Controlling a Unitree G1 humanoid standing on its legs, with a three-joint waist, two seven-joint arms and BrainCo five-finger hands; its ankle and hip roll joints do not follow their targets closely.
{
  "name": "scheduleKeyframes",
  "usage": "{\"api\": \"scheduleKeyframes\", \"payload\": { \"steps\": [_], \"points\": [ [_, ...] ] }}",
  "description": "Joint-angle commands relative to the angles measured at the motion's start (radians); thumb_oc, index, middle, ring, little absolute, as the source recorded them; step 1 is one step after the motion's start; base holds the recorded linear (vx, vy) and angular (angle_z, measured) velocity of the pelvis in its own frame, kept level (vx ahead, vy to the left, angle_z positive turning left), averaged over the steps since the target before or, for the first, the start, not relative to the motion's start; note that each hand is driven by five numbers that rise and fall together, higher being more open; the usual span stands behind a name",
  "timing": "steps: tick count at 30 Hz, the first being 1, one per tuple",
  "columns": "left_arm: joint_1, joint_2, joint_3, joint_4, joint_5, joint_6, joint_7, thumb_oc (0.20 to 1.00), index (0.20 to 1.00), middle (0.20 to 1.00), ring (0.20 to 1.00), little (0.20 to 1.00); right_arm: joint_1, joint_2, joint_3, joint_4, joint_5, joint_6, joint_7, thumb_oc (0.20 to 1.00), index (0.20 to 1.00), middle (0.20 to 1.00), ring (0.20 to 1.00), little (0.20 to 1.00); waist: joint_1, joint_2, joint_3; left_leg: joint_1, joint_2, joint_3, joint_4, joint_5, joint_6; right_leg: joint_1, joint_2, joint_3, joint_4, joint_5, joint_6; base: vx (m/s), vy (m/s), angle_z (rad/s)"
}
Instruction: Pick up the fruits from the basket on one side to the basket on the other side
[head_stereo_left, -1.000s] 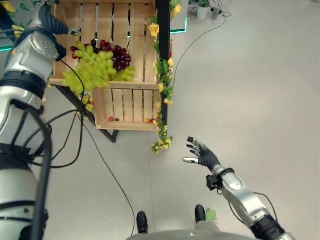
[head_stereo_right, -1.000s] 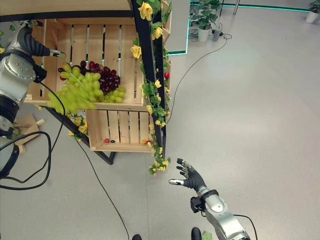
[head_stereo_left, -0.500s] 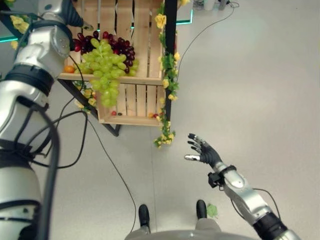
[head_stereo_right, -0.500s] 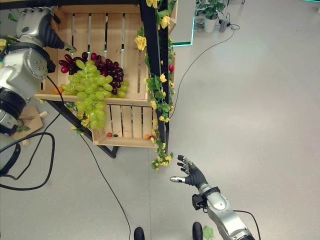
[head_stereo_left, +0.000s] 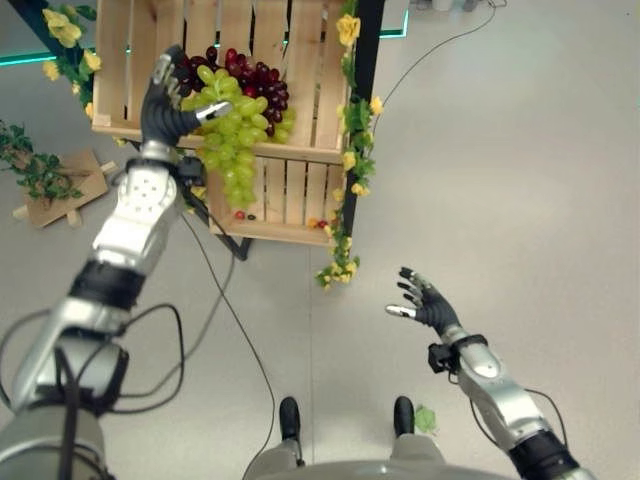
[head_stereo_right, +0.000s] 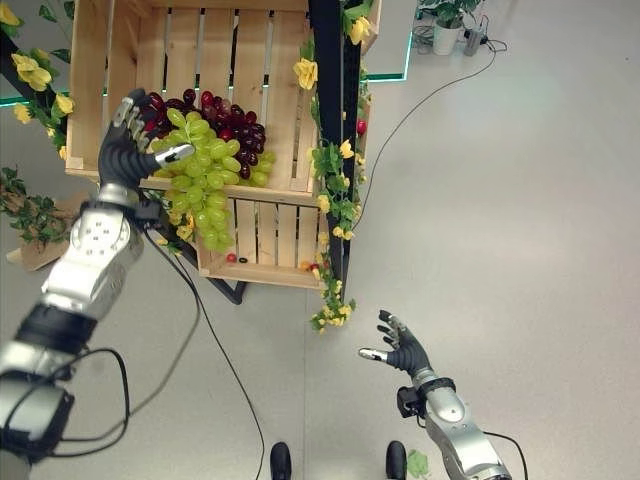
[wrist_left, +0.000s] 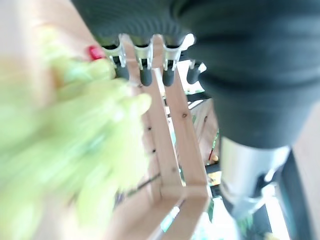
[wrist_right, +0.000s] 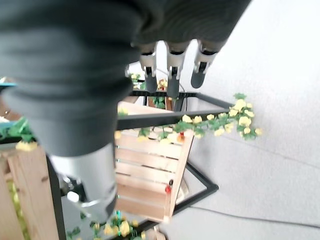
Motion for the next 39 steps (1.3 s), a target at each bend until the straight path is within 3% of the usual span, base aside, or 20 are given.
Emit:
{"api": "scheduleKeyframes", "payload": {
  "steps": [1,3,6,15,17,22,25,26,28,29,32,33,39],
  "points": [
    [0.041,-0.055,0.057,-0.073,0.004,-0.048,-0.059,1.0,1.0,1.0,1.0,1.0,0.015,0.035,-0.056,-0.071,-0.018,-0.044,-0.018,1.0,1.0,1.0,1.0,1.0,0.008,-0.033,-0.039,-0.021,-0.005,-0.002,0.145,-0.201,0.013,-0.009,-0.092,0.031,0.138,-0.109,0.07,0.0,0.044,0.0],
    [0.17,-0.169,0.089,-0.193,0.04,-0.031,-0.1,1.0,1.0,1.0,1.0,1.0,0.032,0.052,-0.118,-0.089,-0.02,-0.05,-0.035,1.0,1.0,1.0,1.0,1.0,0.006,-0.047,-0.039,-0.028,-0.004,-0.001,0.169,-0.216,0.018,-0.013,-0.093,0.039,0.143,-0.11,0.068,0.0,0.044,-0.02],
    [0.244,-0.238,0.084,-0.251,0.071,-0.013,-0.141,1.0,1.0,1.0,1.0,1.0,0.04,0.062,-0.173,-0.106,-0.019,-0.062,-0.059,1.0,1.0,1.0,1.0,1.0,-0.002,-0.056,-0.037,-0.032,0.0,0.009,0.184,-0.228,0.023,-0.025,-0.093,0.051,0.148,-0.09,0.067,-0.01,0.039,-0.04],
    [0.302,-0.294,0.041,-0.311,0.077,0.011,-0.202,1.0,1.0,1.0,1.0,1.0,0.075,0.092,-0.259,-0.144,-0.019,-0.092,-0.096,1.0,1.0,1.0,1.0,1.0,-0.024,-0.071,-0.021,-0.051,0.022,0.071,0.201,-0.228,0.034,-0.077,-0.086,0.058,0.134,-0.029,0.069,-0.06,0.019,-0.23],
    [0.303,-0.295,0.036,-0.311,0.083,0.014,-0.207,1.0,1.0,1.0,1.0,1.0,0.072,0.093,-0.263,-0.137,-0.02,-0.097,-0.104,1.0,1.0,1.0,1.0,1.0,-0.015,-0.066,-0.011,-0.058,0.046,0.11,0.219,-0.231,0.033,-0.087,-0.096,-0.008,0.157,-0.024,0.069,-0.12,0.004,-0.67],
    [0.341,-0.283,0.035,-0.34,0.09,0.031,-0.226,1.0,1.0,1.0,1.0,1.0,0.029,0.074,-0.255,-0.13,-0.026,-0.109,-0.136,1.0,1.0,1.0,1.0,1.0,0.048,-0.049,0.015,-0.012,0.125,0.254,0.268,-0.258,0.02,-0.052,-0.167,-0.361,0.256,-0.049,0.047,-0.06,0.052,-1.25],
    [0.342,-0.28,0.028,-0.331,0.076,0.042,-0.232,1.0,1.0,1.0,1.0,1.0,0.002,0.055,-0.249,-0.145,-0.032,-0.103,-0.139,1.0,1.0,1.0,1.0,1.0,0.06,-0.049,0.018,0.019,0.154,0.354,0.296,-0.267,0.033,-0.033,-0.194,-0.493,0.381,-0.075,0.031,-0.04,0.0,-1.0],
    [0.351,-0.281,0.025,-0.325,0.072,0.052,-0.235,1.0,1.0,1.0,1.0,1.0,0.004,0.047,-0.249,-0.155,-0.036,-0.097,-0.135,1.0,1.0,1.0,1.0,1.0,0.05,-0.06,0.012,0.024,0.166,0.403,0.331,-0.279,0.036,-0.004,-0.182,-0.492,0.369,-0.098,0.029,-0.02,-0.069,-1.28],
    [0.358,-0.282,0.024,-0.326,0.076,0.056,-0.239,1.0,1.0,1.0,1.0,1.0,0.013,0.048,-0.252,-0.164,-0.033,-0.092,-0.136,1.0,1.0,1.0,1.0,1.0,0.053,-0.064,0.01,0.035,0.177,0.428,0.351,-0.279,0.03,0.004,-0.165,-0.473,0.334,-0.096,0.023,0.03,-0.147,-1.52],
    [0.383,-0.298,0.037,-0.32,0.072,0.06,-0.242,1.0,1.0,1.0,1.0,1.0,0.032,0.051,-0.27,-0.171,-0.031,-0.086,-0.138,1.0,1.0,1.0,1.0,1.0,0.026,-0.065,0.004,0.05,0.206,0.463,0.395,-0.288,0.027,0.0,-0.146,-0.435,0.324,-0.115,0.016,0.06,-0.173,-1.09],
    [0.397,-0.312,0.047,-0.313,0.064,0.06,-0.248,1.0,1.0,1.0,1.0,1.0,0.046,0.036,-0.275,-0.184,-0.039,-0.08,-0.134,1.0,1.0,1.0,1.0,1.0,0.021,-0.051,0.003,0.066,0.234,0.468,0.426,-0.29,0.013,-0.014,-0.119,-0.375,0.335,-0.149,-0.002,0.08,-0.171,-1.23],
    [0.404,-0.322,0.055,-0.316,0.059,0.059,-0.245,1.0,1.0,1.0,1.0,1.0,0.067,0.036,-0.293,-0.182,-0.024,-0.079,-0.131,1.0,1.0,1.0,1.0,1.0,0.002,-0.04,0.0,0.071,0.249,0.475,0.416,-0.275,0.001,-0.012,-0.1,-0.351,0.324,-0.172,-0.013,0.03,-0.128,-1.17],
    [0.409,-0.336,0.052,-0.32,0.058,0.063,-0.253,1.0,1.0,1.0,1.0,1.0,0.084,0.008,-0.31,-0.184,-0.02,-0.073,-0.128,1.0,1.0,1.0,1.0,1.0,-0.032,-0.006,-0.002,0.084,0.265,0.48,0.4,-0.244,-0.025,-0.02,-0.077,-0.322,0.333,-0.213,-0.033,0.04,-0.111,-0.42]
  ]
}}
